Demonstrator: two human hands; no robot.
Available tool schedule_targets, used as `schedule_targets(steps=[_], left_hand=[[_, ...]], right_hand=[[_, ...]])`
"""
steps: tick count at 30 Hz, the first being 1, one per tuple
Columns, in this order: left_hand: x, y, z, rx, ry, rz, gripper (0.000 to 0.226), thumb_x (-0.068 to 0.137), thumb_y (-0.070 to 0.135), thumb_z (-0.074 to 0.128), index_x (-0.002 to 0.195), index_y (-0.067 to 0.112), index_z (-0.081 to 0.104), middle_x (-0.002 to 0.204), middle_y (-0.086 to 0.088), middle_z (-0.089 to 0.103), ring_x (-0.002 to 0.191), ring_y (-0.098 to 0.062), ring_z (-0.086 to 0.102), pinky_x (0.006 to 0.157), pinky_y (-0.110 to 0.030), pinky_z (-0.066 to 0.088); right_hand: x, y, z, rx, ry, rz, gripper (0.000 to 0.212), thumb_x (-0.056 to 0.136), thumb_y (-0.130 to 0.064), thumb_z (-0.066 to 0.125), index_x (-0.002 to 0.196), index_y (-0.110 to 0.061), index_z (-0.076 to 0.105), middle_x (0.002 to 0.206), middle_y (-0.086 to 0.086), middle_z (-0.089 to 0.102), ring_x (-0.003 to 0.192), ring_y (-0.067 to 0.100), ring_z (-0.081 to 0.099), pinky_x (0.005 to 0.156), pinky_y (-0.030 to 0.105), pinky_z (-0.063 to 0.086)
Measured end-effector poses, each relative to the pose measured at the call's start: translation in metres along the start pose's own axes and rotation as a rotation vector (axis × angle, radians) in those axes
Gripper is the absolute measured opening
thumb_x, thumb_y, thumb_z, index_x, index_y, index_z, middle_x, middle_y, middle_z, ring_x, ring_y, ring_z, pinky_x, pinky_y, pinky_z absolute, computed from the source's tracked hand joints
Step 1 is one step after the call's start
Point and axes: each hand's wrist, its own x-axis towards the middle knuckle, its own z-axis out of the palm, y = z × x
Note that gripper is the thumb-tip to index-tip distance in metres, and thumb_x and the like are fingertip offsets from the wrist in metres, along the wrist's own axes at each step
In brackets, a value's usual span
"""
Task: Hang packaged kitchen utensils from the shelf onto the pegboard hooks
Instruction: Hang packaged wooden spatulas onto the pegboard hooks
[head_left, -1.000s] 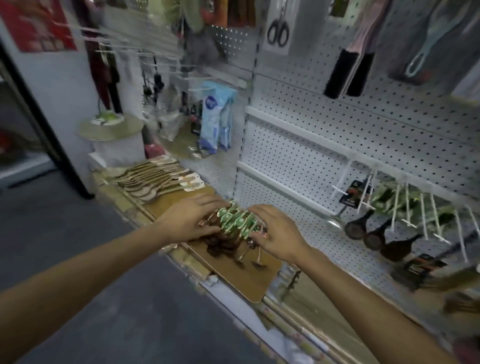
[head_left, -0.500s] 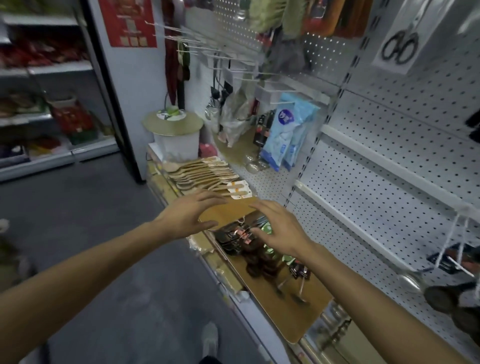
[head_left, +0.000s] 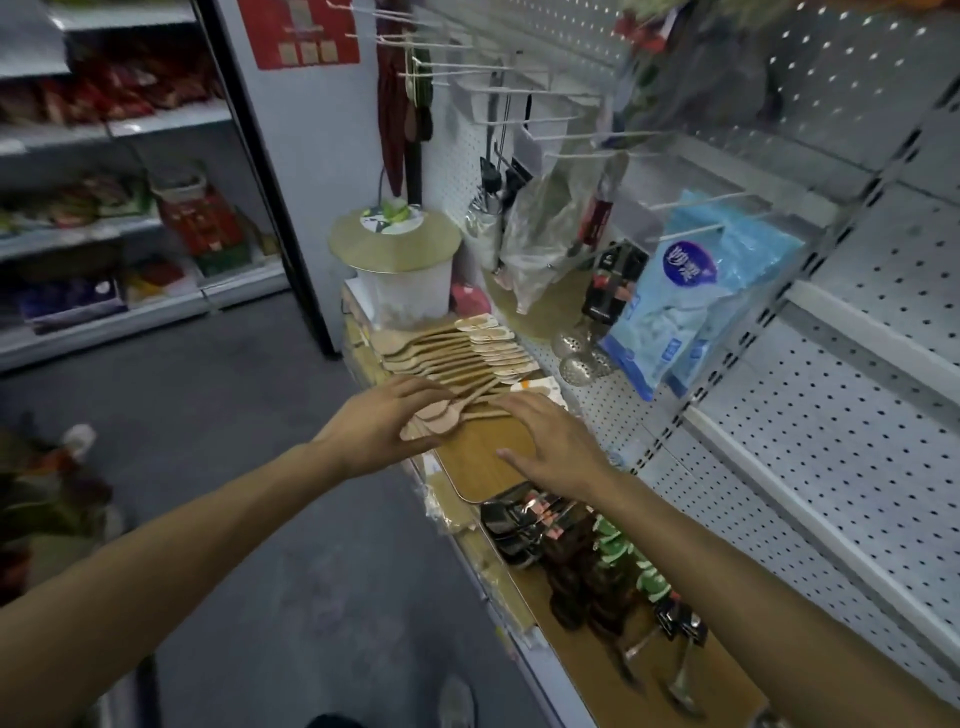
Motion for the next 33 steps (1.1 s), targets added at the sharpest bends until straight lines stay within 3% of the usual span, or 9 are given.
schedule_targets(steps=[6, 13, 18, 22, 26, 30, 33], left_hand=[[0.040, -0.053, 0.006, -0.026, -0.059, 0.015, 0.061, 0.089, 0.060, 0.060, 0.142, 0.032, 0.050, 0.143, 0.014, 0.051, 0.133, -0.010, 0.046, 0.102, -0.033, 0.048], [0.088, -0.137, 0.027, -0.038, -0.183, 0.146, 0.062, 0.090, 0.057, 0.062, 0.143, 0.026, 0.051, 0.145, 0.007, 0.052, 0.133, -0.016, 0.046, 0.105, -0.030, 0.040], [0.118, -0.206, 0.049, -0.091, -0.261, 0.208, 0.059, 0.091, 0.051, 0.065, 0.142, 0.024, 0.053, 0.144, 0.003, 0.053, 0.133, -0.018, 0.047, 0.106, -0.031, 0.040], [0.138, -0.256, 0.082, -0.125, -0.380, 0.218, 0.058, 0.092, 0.052, 0.063, 0.142, 0.026, 0.052, 0.147, 0.002, 0.051, 0.134, -0.021, 0.046, 0.105, -0.037, 0.045], [0.166, -0.292, 0.126, -0.158, -0.460, 0.146, 0.054, 0.094, 0.046, 0.061, 0.144, 0.030, 0.047, 0.149, 0.004, 0.048, 0.134, -0.021, 0.046, 0.101, -0.041, 0.047], [0.200, -0.312, 0.188, -0.211, -0.468, 0.033, 0.053, 0.097, 0.033, 0.059, 0.147, 0.024, 0.045, 0.143, -0.003, 0.052, 0.127, -0.028, 0.051, 0.097, -0.037, 0.046], [0.224, -0.327, 0.247, -0.236, -0.497, -0.012, 0.056, 0.097, 0.024, 0.056, 0.151, 0.021, 0.039, 0.145, -0.007, 0.050, 0.128, -0.030, 0.050, 0.098, -0.037, 0.044]], right_hand=[[0.056, 0.013, 0.017, -0.032, -0.035, 0.015, 0.064, 0.088, -0.044, 0.065, 0.145, -0.027, 0.041, 0.145, -0.005, 0.046, 0.133, 0.012, 0.039, 0.106, 0.028, 0.034], [0.111, 0.016, 0.058, -0.032, -0.046, 0.158, 0.065, 0.089, -0.049, 0.063, 0.146, -0.028, 0.039, 0.147, -0.006, 0.044, 0.133, 0.012, 0.040, 0.106, 0.033, 0.037], [0.155, 0.013, 0.089, -0.053, -0.112, 0.300, 0.066, 0.091, -0.048, 0.061, 0.149, -0.027, 0.037, 0.150, -0.007, 0.041, 0.135, 0.011, 0.037, 0.106, 0.023, 0.029], [0.187, 0.016, 0.113, -0.011, -0.085, 0.486, 0.060, 0.092, -0.042, 0.063, 0.145, -0.027, 0.041, 0.148, -0.005, 0.045, 0.133, 0.015, 0.040, 0.100, 0.023, 0.031], [0.213, 0.035, 0.155, 0.111, -0.127, 0.665, 0.052, 0.094, -0.037, 0.061, 0.141, -0.018, 0.048, 0.141, 0.003, 0.051, 0.127, 0.021, 0.048, 0.104, 0.031, 0.039], [0.244, 0.078, 0.218, 0.262, -0.089, 0.888, 0.045, 0.090, -0.031, 0.067, 0.131, -0.014, 0.057, 0.128, 0.004, 0.062, 0.108, 0.020, 0.062, 0.090, 0.038, 0.051], [0.271, 0.119, 0.265, 0.430, 0.001, 1.062, 0.040, 0.087, -0.022, 0.068, 0.125, -0.011, 0.061, 0.111, 0.002, 0.068, 0.096, 0.019, 0.065, 0.083, 0.031, 0.051]])
